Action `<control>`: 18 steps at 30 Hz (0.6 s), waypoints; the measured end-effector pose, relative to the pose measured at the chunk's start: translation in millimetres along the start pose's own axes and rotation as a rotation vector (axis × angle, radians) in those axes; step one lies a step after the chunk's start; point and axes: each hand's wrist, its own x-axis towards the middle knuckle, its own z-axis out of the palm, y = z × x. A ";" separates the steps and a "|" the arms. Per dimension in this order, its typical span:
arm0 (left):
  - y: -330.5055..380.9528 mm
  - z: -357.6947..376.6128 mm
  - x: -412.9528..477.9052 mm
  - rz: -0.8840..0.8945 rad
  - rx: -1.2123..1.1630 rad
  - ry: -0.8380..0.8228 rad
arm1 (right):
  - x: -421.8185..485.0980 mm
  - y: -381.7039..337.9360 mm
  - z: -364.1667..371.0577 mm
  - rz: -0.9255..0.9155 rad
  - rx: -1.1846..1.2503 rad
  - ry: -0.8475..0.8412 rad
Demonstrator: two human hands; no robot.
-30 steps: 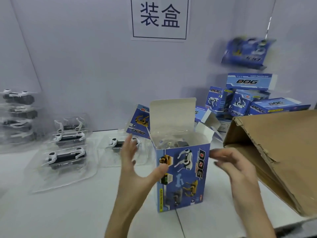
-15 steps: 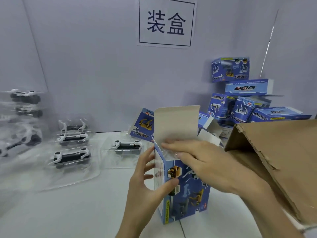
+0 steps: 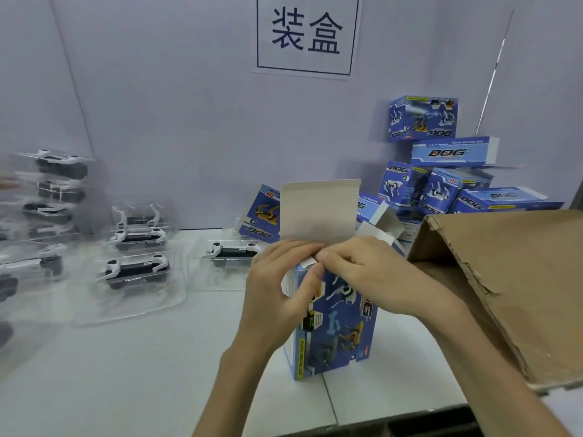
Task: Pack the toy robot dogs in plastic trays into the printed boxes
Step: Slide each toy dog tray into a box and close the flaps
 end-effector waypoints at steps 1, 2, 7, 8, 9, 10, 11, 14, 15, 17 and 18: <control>-2.4 0.4 0.8 0.010 0.012 0.002 | -0.8 1.9 3.0 -0.019 0.009 0.067; -4.3 1.3 0.9 0.011 0.021 0.004 | -1.5 4.2 6.1 -0.042 0.028 0.155; -8.1 2.9 3.6 0.017 0.069 -0.030 | 1.6 11.0 10.0 -0.076 0.056 0.465; -9.2 1.8 5.4 0.025 0.076 -0.036 | 1.9 12.4 9.6 -0.097 -0.001 0.505; -10.7 0.4 6.7 0.029 0.080 -0.037 | 1.7 13.5 8.2 -0.112 -0.063 0.535; -12.0 -0.6 7.8 0.030 0.079 -0.035 | 0.7 15.1 6.6 -0.110 -0.137 0.540; -12.8 -0.8 8.6 0.029 0.073 -0.032 | -1.1 17.4 6.1 -0.083 -0.215 0.518; -13.0 3.7 10.6 0.052 0.057 0.005 | -8.2 27.3 5.7 0.008 -0.278 0.426; -12.5 6.0 11.1 0.057 0.055 0.025 | -10.1 28.1 6.3 0.013 -0.288 0.419; -12.2 9.8 11.8 0.054 0.054 0.061 | -11.2 29.4 10.0 0.005 -0.236 0.435; -12.4 11.2 11.4 0.048 0.049 0.073 | -11.0 31.3 12.5 0.002 -0.127 0.484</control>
